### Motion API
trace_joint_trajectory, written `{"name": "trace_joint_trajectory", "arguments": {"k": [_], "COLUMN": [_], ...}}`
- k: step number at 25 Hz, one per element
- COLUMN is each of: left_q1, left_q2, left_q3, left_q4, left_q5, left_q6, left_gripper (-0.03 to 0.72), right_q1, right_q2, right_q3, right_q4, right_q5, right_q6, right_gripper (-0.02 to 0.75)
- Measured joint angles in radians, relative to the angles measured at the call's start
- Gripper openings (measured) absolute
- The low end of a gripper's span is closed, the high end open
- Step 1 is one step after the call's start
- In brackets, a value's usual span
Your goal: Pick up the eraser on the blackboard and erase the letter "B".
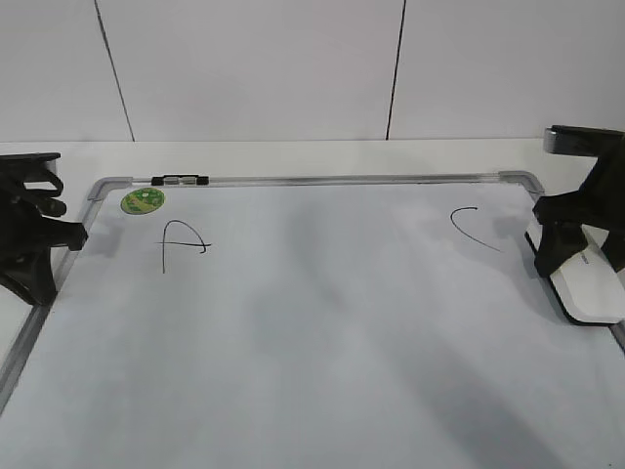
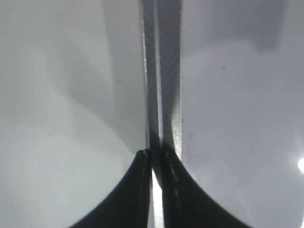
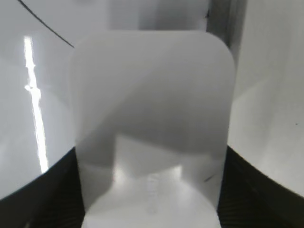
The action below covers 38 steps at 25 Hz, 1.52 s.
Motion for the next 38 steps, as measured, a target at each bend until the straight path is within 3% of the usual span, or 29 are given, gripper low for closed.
{"name": "trace_joint_trajectory", "arguments": {"k": [21,28,38], "left_q1": [0.0,0.0,0.0], "left_q2": [0.0,0.0,0.0], "left_q3": [0.0,0.0,0.0], "left_q4": [-0.002,-0.002,-0.002], "left_q5": [0.0,0.0,0.002], "left_q6": [0.0,0.0,0.0], "left_gripper": [0.029,0.029,0.029], "right_q1": [0.001,0.001,0.001], "right_q2": [0.022,0.022,0.022], "right_q3": [0.0,0.0,-0.167], "right_q4": [-0.002,0.0,-0.024], "right_q5": [-0.004,0.004,0.165], "right_q6": [0.0,0.003,0.048], "right_gripper": [0.536,0.657,0.661]}}
